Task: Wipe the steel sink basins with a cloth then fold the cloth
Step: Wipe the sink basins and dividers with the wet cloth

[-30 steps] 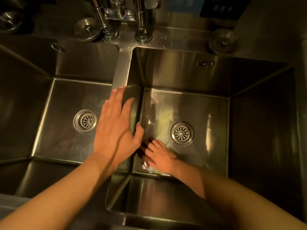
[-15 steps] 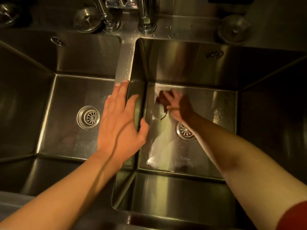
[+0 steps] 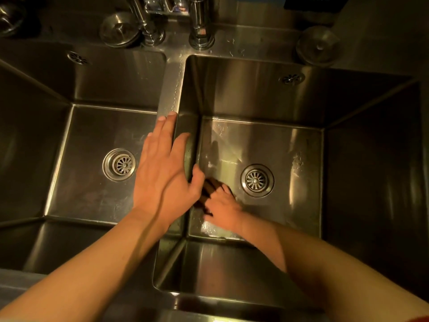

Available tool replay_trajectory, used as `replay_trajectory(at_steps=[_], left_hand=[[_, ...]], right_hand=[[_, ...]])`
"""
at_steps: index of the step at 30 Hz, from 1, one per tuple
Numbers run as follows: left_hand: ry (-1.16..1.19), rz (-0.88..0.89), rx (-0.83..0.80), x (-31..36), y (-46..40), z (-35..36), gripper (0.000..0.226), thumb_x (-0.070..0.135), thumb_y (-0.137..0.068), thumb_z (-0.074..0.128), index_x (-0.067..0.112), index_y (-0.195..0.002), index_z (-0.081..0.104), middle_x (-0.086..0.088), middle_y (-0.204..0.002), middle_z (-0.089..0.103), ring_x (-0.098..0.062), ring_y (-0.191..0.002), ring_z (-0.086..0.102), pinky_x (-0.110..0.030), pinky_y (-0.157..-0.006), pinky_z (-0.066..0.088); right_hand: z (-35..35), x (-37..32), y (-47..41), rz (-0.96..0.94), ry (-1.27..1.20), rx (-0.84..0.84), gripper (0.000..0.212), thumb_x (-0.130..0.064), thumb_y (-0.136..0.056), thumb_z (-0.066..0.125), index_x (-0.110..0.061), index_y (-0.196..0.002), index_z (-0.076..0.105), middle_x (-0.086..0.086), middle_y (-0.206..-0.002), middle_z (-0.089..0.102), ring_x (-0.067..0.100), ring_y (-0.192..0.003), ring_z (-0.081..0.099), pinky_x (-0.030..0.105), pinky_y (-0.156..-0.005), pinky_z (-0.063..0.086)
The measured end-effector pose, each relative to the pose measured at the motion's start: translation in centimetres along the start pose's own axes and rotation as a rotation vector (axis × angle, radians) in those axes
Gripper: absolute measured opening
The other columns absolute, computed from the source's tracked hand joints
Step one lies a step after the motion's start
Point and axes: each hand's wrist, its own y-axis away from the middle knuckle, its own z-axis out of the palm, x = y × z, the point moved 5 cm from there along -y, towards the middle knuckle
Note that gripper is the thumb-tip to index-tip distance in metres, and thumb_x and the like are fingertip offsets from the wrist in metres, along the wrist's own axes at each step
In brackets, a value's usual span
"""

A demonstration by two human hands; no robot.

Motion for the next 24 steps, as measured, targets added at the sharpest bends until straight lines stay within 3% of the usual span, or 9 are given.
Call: replay_trajectory(at_steps=[1, 3, 7, 10, 13, 15, 17, 24], left_hand=[[-0.004, 0.001, -0.002, 0.0, 0.0, 0.0, 0.062, 0.036, -0.086, 0.062, 0.01, -0.142, 0.053, -0.012, -0.171, 0.019, -0.029, -0.16, 0.012, -0.053, -0.126, 0.021], [-0.01, 0.002, -0.001, 0.0, 0.0, 0.0, 0.062, 0.038, -0.086, 0.06, 0.01, -0.141, 0.053, -0.012, -0.17, 0.019, -0.029, -0.16, 0.012, -0.053, -0.126, 0.022], [-0.009, 0.007, 0.01, -0.1, 0.0, 0.1, 0.063, 0.041, -0.086, 0.057, 0.011, -0.141, 0.053, -0.012, -0.17, 0.019, -0.028, -0.16, 0.012, -0.053, -0.126, 0.022], [-0.01, 0.006, 0.014, -0.1, 0.0, 0.1, 0.062, 0.041, -0.086, 0.058, 0.011, -0.14, 0.054, -0.012, -0.17, 0.02, -0.028, -0.16, 0.013, -0.052, -0.126, 0.022], [-0.006, 0.003, 0.012, -0.1, 0.0, 0.1, 0.061, 0.04, -0.086, 0.058, 0.01, -0.14, 0.055, -0.012, -0.17, 0.02, -0.028, -0.16, 0.014, -0.052, -0.126, 0.022], [0.001, 0.006, 0.016, -0.1, 0.0, 0.1, 0.061, 0.04, -0.087, 0.058, 0.011, -0.14, 0.055, -0.012, -0.17, 0.021, -0.028, -0.159, 0.014, -0.053, -0.126, 0.023], [0.001, 0.008, 0.018, -0.1, 0.0, 0.1, 0.061, 0.04, -0.086, 0.057, 0.011, -0.14, 0.055, -0.013, -0.17, 0.021, -0.029, -0.159, 0.015, -0.054, -0.126, 0.023], [0.0, 0.01, -0.004, -0.2, 0.0, 0.1, 0.061, 0.041, -0.087, 0.058, 0.013, -0.142, 0.053, -0.011, -0.17, 0.02, -0.026, -0.16, 0.012, -0.054, -0.127, 0.022]], right_hand=[[1.2, -0.8, 1.2, -0.078, 0.042, -0.037, 0.052, -0.047, -0.085, 0.067, -0.028, -0.132, 0.059, 0.01, -0.134, 0.053, 0.039, -0.133, 0.042, 0.055, -0.118, 0.026], [3.1, -1.5, 3.6, -0.222, 0.122, -0.095, 0.05, -0.042, -0.089, 0.064, -0.033, -0.136, 0.054, 0.007, -0.144, 0.046, 0.038, -0.141, 0.034, 0.053, -0.119, 0.027], [4.3, 0.5, 6.2, -0.385, 0.207, -0.117, 0.059, -0.032, -0.099, 0.053, -0.038, -0.154, 0.033, 0.002, -0.163, 0.027, 0.034, -0.153, 0.021, 0.05, -0.122, 0.027], [2.9, 3.1, 5.6, -0.447, 0.272, -0.095, 0.075, -0.022, -0.092, 0.066, -0.037, -0.156, 0.029, 0.005, -0.162, 0.029, 0.034, -0.15, 0.026, 0.049, -0.119, 0.032], [-0.5, 5.8, 1.8, -0.296, 0.285, 0.011, 0.065, -0.028, -0.1, 0.059, -0.035, -0.158, 0.029, 0.006, -0.163, 0.029, 0.031, -0.15, 0.025, 0.046, -0.123, 0.025], [-3.4, 8.1, -1.7, -0.067, 0.206, 0.061, 0.056, -0.03, -0.103, 0.053, -0.027, -0.156, 0.035, 0.009, -0.165, 0.026, 0.032, -0.154, 0.018, 0.046, -0.125, 0.018], [-6.4, 10.1, -4.8, 0.112, 0.123, 0.093, 0.058, -0.025, -0.101, 0.054, -0.028, -0.156, 0.036, 0.007, -0.167, 0.023, 0.032, -0.155, 0.016, 0.046, -0.125, 0.022], [-10.0, 14.6, -7.8, 0.298, -0.042, 0.148, 0.064, -0.037, -0.102, 0.051, -0.034, -0.16, 0.024, 0.004, -0.168, 0.016, 0.033, -0.155, 0.014, 0.047, -0.122, 0.025]])
